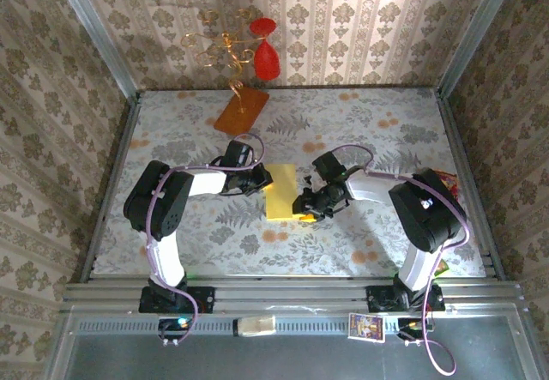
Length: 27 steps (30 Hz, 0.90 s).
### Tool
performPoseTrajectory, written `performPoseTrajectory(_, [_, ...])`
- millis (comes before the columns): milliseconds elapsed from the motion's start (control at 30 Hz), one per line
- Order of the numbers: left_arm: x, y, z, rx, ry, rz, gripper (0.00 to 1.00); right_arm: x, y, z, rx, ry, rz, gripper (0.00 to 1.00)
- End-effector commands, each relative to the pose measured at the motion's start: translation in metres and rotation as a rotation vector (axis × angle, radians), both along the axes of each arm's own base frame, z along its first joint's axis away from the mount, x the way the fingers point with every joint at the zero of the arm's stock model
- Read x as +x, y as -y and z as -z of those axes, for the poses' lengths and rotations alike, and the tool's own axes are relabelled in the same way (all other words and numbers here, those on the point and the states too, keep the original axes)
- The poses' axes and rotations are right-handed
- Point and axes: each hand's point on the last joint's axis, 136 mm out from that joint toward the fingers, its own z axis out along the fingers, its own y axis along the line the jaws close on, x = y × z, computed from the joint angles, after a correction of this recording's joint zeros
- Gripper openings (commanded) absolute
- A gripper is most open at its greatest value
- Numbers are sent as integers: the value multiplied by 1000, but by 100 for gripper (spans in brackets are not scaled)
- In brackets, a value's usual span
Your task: Fold a paper plane with a square sheet of paper (pick it up from the middle)
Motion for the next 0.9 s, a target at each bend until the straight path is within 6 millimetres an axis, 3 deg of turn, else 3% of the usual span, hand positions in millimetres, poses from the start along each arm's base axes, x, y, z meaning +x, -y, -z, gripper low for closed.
performPoseTrajectory(0, [-9, -13, 20, 70, -68, -31, 10, -2, -5, 4, 20, -19, -22, 34])
performPoseTrajectory(200, [-10, -13, 21, 53, -73, -42, 10, 4, -6, 9, 13, -7, -13, 28])
performPoseTrajectory(500, [-12, -11, 20, 46, -73, -35, 10, 31, -8, 0, 40, 86, 49, 25])
performPoseTrajectory(800, [-10, -7, 16, 35, -69, -31, 10, 31, -3, -1, 29, 96, 62, 19])
performPoseTrajectory(867, [-9, -3, 11, 22, -58, -25, 10, 31, 0, -2, 23, 94, 70, 15])
